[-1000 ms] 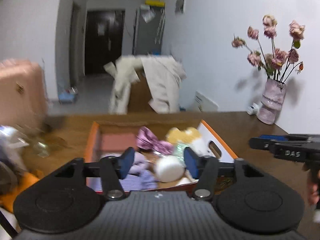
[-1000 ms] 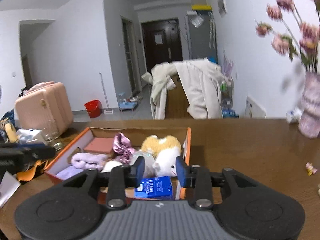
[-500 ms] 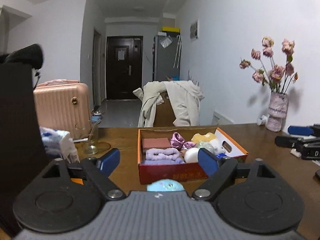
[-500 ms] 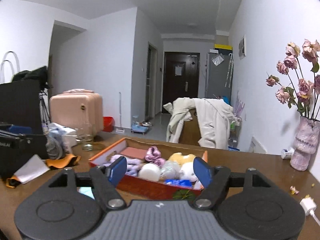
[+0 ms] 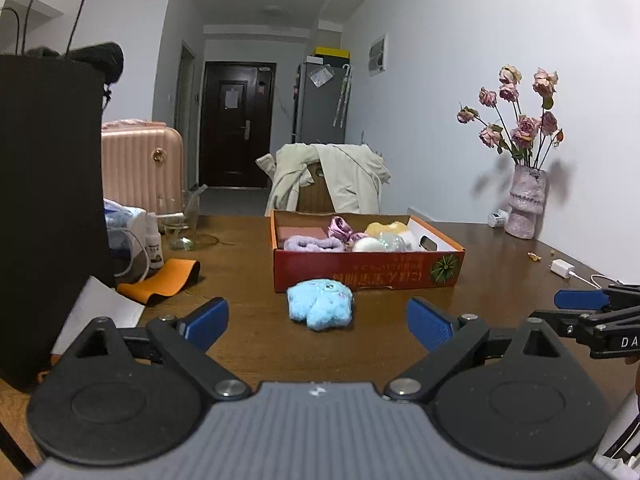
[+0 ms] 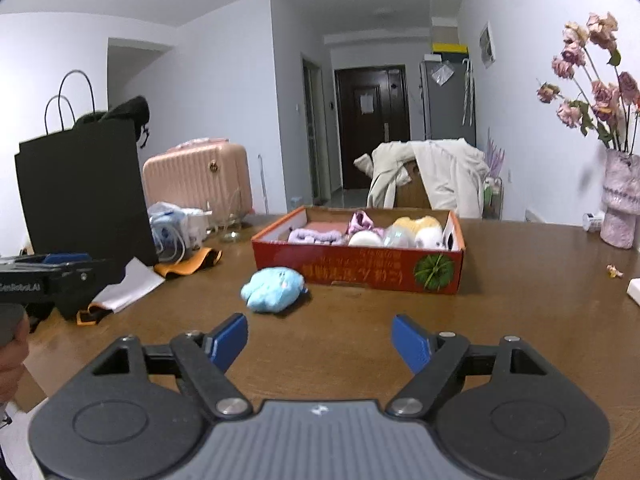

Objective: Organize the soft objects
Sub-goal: 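Move both grippers to the light-blue plush toy and close on it, then carry the light-blue plush toy into the box and open both grippers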

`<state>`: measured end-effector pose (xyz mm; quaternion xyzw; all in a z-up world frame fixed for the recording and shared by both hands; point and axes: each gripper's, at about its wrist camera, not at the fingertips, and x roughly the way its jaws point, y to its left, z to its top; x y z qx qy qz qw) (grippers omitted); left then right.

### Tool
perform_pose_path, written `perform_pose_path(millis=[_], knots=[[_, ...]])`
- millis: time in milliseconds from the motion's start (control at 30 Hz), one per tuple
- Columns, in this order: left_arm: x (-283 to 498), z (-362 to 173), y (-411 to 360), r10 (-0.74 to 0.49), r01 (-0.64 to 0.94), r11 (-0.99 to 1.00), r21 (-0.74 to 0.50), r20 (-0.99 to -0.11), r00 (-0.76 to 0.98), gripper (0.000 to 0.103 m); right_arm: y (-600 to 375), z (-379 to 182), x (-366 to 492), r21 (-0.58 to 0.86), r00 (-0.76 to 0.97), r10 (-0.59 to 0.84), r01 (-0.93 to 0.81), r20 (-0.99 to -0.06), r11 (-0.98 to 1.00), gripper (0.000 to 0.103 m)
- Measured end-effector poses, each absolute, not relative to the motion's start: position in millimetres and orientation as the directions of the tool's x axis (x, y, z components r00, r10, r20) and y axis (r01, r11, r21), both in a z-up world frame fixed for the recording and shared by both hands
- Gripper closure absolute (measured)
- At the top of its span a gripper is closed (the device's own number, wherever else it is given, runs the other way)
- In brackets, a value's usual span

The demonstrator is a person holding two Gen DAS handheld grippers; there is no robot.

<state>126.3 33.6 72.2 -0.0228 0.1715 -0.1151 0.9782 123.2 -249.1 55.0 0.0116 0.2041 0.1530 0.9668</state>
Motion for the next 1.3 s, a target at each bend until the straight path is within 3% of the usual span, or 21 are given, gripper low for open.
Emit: perform_pose_path(millis=[200, 333, 400, 500, 767, 867, 967, 1300], knots=[[168, 59, 36, -0.259, 0.232, 0.966, -0.116, -0.368, 0.893, 0.005, -231, 49, 152, 0.103, 0.842, 0.337, -0.324, -0.421, 0.94, 0.024], [212, 48, 47, -0.267, 0.222, 0.962, -0.156, -0.392, 0.88, 0.01, -223, 42, 196, 0.203, 0.816, 0.386, -0.329, -0.431, 0.922, 0.026], [242, 41, 52, -0.273, 0.214, 0.96, -0.184, -0.419, 0.866, 0.023, -218, 34, 222, 0.252, 0.801, 0.406, -0.325, -0.44, 0.912, 0.03], [286, 29, 58, -0.324, 0.217, 0.938, -0.271, -0.457, 0.829, 0.035, -208, 18, 264, 0.309, 0.778, 0.426, -0.31, -0.461, 0.899, 0.037], [365, -6, 61, -0.429, 0.203, 0.878, -0.435, -0.522, 0.737, 0.054, -178, -17, 348, 0.396, 0.721, 0.467, -0.284, -0.512, 0.873, 0.051], [375, -17, 62, -0.499, 0.22, 0.837, -0.501, -0.532, 0.685, 0.064, -174, -27, 359, 0.437, 0.696, 0.509, -0.302, -0.506, 0.847, 0.071], [374, -24, 58, -0.487, 0.207, 0.847, -0.49, -0.555, 0.674, 0.072, -175, -33, 359, 0.461, 0.709, 0.517, -0.297, -0.48, 0.836, 0.071], [374, -26, 59, -0.499, 0.201, 0.836, -0.511, -0.553, 0.668, 0.074, -177, -32, 359, 0.451, 0.713, 0.52, -0.313, -0.469, 0.836, 0.074]])
